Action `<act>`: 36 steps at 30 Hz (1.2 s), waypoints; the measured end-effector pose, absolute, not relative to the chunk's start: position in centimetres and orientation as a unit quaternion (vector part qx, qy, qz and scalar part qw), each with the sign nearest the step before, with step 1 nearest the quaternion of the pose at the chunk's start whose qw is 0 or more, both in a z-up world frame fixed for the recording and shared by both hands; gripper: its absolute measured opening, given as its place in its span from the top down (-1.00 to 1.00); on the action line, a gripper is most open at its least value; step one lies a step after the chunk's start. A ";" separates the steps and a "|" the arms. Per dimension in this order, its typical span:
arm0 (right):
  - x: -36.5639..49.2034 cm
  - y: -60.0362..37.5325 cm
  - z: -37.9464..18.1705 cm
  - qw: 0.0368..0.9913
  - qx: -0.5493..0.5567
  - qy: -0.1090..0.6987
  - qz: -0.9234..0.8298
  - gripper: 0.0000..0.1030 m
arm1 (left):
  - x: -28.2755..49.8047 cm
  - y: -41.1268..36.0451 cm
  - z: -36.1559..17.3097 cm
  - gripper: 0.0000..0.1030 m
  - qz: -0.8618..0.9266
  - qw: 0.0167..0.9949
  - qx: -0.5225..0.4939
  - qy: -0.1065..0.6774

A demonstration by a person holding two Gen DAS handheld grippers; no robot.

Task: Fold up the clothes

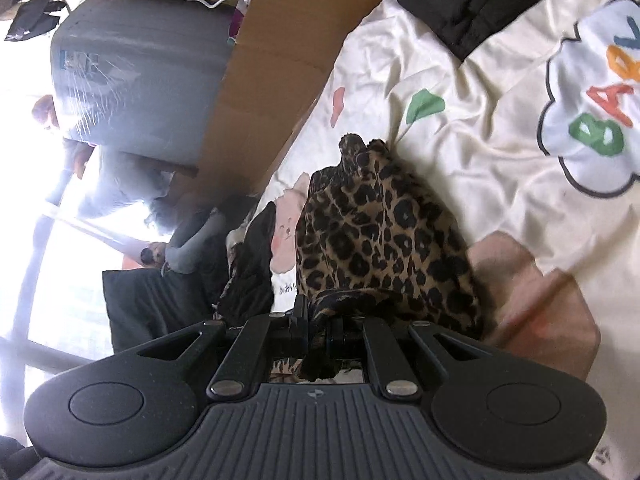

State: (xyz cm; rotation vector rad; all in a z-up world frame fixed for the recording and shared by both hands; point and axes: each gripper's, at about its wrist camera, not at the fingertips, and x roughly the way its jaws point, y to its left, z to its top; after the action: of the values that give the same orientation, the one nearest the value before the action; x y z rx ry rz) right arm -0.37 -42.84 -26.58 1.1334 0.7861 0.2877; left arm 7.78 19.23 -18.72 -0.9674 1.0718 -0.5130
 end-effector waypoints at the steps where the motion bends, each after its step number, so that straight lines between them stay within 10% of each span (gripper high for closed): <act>1: -0.2 -42.8 -26.5 0.764 0.520 0.359 0.132 0.88 | 8.1 19.0 -18.5 0.89 -0.231 0.724 -0.433 0.485; 36: 3.3 -44.6 -29.1 0.779 0.504 0.371 0.035 0.87 | 12.9 14.7 -20.9 0.89 -0.163 0.766 -0.370 0.500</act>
State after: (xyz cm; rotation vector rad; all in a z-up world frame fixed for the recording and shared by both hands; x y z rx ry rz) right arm 3.29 -44.56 -29.12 1.0895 0.8026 0.0756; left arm 12.86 14.74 -20.94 -0.8028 1.0854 -0.3542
